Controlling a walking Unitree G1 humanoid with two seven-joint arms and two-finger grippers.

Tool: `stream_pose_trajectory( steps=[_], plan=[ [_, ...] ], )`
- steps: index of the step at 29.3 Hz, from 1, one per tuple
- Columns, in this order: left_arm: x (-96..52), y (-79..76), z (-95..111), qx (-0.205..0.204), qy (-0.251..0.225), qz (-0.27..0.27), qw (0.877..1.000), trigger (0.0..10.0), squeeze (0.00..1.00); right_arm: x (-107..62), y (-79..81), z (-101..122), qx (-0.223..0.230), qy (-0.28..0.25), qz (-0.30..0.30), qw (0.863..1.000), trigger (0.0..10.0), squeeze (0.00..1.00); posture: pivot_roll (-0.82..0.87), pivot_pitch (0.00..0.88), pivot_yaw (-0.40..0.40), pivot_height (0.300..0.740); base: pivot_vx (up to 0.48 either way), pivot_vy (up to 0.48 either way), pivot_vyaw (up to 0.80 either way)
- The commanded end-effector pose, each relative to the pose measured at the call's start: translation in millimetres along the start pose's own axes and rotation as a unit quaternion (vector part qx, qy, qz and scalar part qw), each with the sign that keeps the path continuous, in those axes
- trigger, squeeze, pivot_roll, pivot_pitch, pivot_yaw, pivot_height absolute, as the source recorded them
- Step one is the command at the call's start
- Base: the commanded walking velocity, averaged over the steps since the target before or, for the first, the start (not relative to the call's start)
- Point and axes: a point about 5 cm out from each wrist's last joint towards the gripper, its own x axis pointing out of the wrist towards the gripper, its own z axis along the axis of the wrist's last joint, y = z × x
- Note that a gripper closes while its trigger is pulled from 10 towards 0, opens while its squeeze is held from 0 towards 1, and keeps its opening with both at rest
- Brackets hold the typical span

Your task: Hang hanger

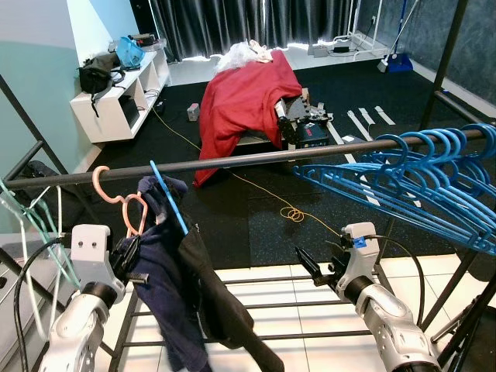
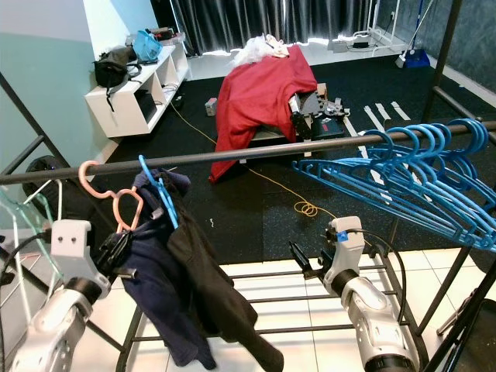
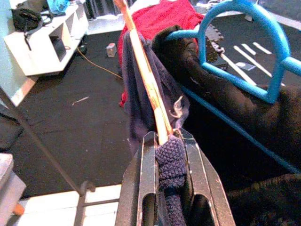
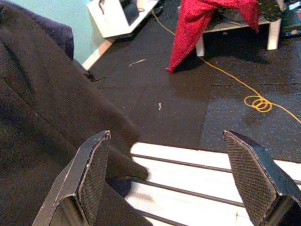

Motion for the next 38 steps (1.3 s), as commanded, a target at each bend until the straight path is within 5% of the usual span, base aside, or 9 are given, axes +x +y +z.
stream_pose_trajectory(
  steps=[1,6,10,13,17,22,24,38],
  plan=[
    [-5.8,-2.0,-2.7,0.014,0.004,0.018,1.000,10.0,0.00,1.0,3.1,-3.0,0.002,0.008,0.006,1.000,10.0,0.00,-0.11,0.000,0.079,0.731,0.000,0.000,0.00],
    [9.0,9.3,40.7,0.042,-0.080,0.088,0.992,10.0,0.00,1.5,3.5,-3.8,0.002,0.011,0.011,1.000,10.0,0.00,-0.11,0.000,0.072,0.731,0.000,0.000,0.00],
    [19.6,9.0,70.6,0.062,-0.130,0.094,0.985,10.0,0.00,1.6,4.8,-4.6,0.004,0.012,0.012,1.000,10.0,0.00,-0.12,0.000,0.079,0.731,0.000,0.000,0.00],
    [19.7,8.4,72.7,0.065,-0.133,0.095,0.984,10.0,0.00,1.5,5.2,-4.8,0.004,0.012,0.012,1.000,10.0,0.00,-0.12,0.000,0.079,0.731,0.000,0.000,0.00],
    [10.9,7.4,62.8,0.080,-0.110,0.097,0.986,10.0,0.00,1.0,6.3,-5.5,0.006,0.011,0.012,1.000,10.0,0.00,-0.12,0.000,0.088,0.731,0.000,0.000,0.00],
    [-13.6,12.4,33.8,0.101,-0.046,0.112,0.988,10.0,0.00,0.1,6.9,-5.6,0.008,0.011,0.013,1.000,10.0,0.00,-0.11,0.000,0.093,0.731,0.000,0.000,0.00],
    [-33.9,17.2,16.0,0.102,-0.003,0.131,0.986,10.0,0.00,-0.3,6.1,-5.3,0.009,0.011,0.013,1.000,10.0,0.00,-0.10,0.000,0.085,0.731,-0.304,0.000,0.00],
    [-42.9,14.7,-3.1,0.096,0.036,0.141,0.985,10.0,0.00,0.6,4.7,-4.0,0.007,0.013,0.014,1.000,10.0,0.00,-0.10,0.000,0.075,0.731,-0.366,0.000,0.00]
  ],
)
